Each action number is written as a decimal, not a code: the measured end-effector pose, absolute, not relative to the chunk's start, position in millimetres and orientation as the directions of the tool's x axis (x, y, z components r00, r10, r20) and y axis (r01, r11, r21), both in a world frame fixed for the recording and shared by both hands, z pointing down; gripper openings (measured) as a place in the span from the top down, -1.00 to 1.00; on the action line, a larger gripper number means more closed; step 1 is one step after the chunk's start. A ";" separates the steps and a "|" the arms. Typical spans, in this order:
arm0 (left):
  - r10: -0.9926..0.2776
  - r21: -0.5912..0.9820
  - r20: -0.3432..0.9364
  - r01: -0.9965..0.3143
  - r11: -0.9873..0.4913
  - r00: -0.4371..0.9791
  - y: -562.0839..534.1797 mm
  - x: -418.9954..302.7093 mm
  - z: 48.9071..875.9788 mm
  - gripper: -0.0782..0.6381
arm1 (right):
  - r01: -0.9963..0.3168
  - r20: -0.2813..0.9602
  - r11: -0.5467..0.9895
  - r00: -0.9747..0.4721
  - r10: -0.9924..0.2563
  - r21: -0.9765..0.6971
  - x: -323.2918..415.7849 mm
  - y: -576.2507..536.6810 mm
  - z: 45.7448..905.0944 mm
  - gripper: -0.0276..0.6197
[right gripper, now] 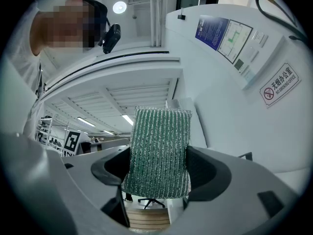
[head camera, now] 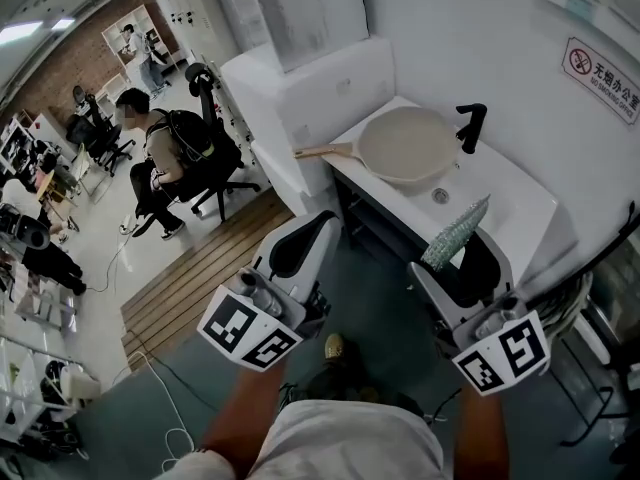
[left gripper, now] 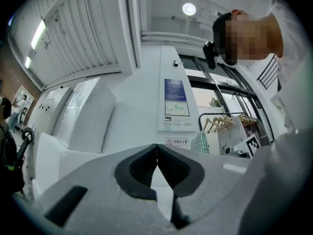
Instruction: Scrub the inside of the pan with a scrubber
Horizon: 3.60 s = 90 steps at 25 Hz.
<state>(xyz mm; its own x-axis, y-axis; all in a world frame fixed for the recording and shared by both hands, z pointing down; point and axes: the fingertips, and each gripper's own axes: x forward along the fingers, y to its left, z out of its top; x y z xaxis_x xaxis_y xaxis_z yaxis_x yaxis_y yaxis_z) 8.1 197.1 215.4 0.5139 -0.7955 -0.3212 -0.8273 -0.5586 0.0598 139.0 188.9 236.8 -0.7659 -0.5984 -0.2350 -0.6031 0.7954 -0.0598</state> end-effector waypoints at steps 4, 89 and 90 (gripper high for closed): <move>-0.789 0.064 -0.328 -0.821 -0.567 0.520 180.3 5.9 216.8 0.73 | -0.613 -0.227 0.788 -0.761 -0.608 -0.053 137.5 175.0 239.0 -0.17; -0.571 0.175 0.523 -0.735 -0.655 0.633 -335.5 -36.2 461.7 0.29 | -0.862 0.554 0.487 -0.338 -0.761 0.144 58.3 -323.5 427.1 -0.17; -0.556 0.182 0.542 -0.734 -0.655 0.630 -335.5 -35.8 468.6 0.29 | -0.856 0.573 0.495 -0.335 -0.748 0.147 56.0 -324.7 433.7 -0.17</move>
